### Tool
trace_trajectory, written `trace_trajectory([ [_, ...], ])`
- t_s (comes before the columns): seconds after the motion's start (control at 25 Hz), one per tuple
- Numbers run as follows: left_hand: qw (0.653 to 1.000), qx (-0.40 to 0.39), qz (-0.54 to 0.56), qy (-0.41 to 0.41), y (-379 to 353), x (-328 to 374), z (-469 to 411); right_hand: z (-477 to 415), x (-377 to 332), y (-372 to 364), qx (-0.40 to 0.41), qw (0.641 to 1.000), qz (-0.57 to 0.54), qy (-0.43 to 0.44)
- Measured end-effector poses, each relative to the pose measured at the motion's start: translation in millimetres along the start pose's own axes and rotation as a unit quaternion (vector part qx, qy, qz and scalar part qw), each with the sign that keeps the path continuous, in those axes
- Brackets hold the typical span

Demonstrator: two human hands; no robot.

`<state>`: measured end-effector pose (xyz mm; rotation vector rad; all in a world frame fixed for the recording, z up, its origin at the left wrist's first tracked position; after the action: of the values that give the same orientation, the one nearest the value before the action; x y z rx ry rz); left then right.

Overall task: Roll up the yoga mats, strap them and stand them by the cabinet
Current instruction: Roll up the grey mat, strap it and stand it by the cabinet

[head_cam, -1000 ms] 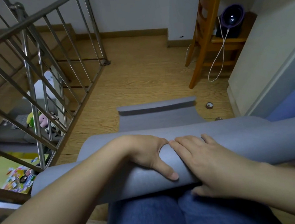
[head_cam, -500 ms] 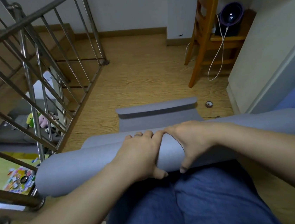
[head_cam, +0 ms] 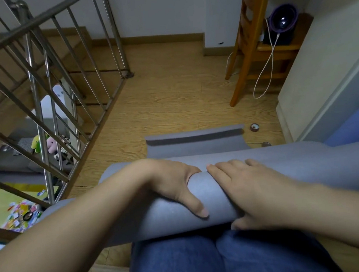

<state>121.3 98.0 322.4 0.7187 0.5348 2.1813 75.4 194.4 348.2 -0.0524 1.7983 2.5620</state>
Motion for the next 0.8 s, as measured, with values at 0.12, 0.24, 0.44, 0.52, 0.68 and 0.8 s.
trace_trajectory([
  [0.12, 0.999, -0.038, 0.004, 0.009, 5.0, -0.6, -8.1, -2.5, -0.3, -10.4, 0.023, 0.999, 0.013, -0.018],
  [0.24, 0.992, 0.093, -0.081, -0.004, 23.1, 5.6, -3.0, -14.1, 16.9, -5.2, 0.023, 0.999, -0.043, -0.017],
  [0.44, 0.91, 0.339, -0.235, -0.024, 5.3, 19.0, 27.1, -41.6, 37.8, -1.0, -0.05, 0.988, -0.148, -0.001],
  [0.52, 0.903, 0.335, -0.267, 0.012, -7.2, 13.4, 22.9, -47.6, 42.1, -1.1, -0.059, 0.984, -0.169, 0.0],
  [0.68, 0.894, 0.378, -0.241, 0.011, 3.0, 12.6, 16.0, -32.0, 33.8, 0.3, 0.064, 0.998, 0.016, -0.021],
  [0.8, 0.902, 0.374, -0.213, -0.019, 10.4, 14.2, 14.5, -16.2, 24.4, -4.1, 0.151, 0.987, 0.056, -0.016],
])
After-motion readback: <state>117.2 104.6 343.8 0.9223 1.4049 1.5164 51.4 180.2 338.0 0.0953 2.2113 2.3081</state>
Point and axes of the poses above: each hand's wrist, its own z-axis away from the middle knuckle, its own y-axis out of the back of the hand, x = y × z, the point moved 8 cm from there along -z, towards the middle knuckle, and after that the axes turned 8 degrees about y, right-handed, at the moved point
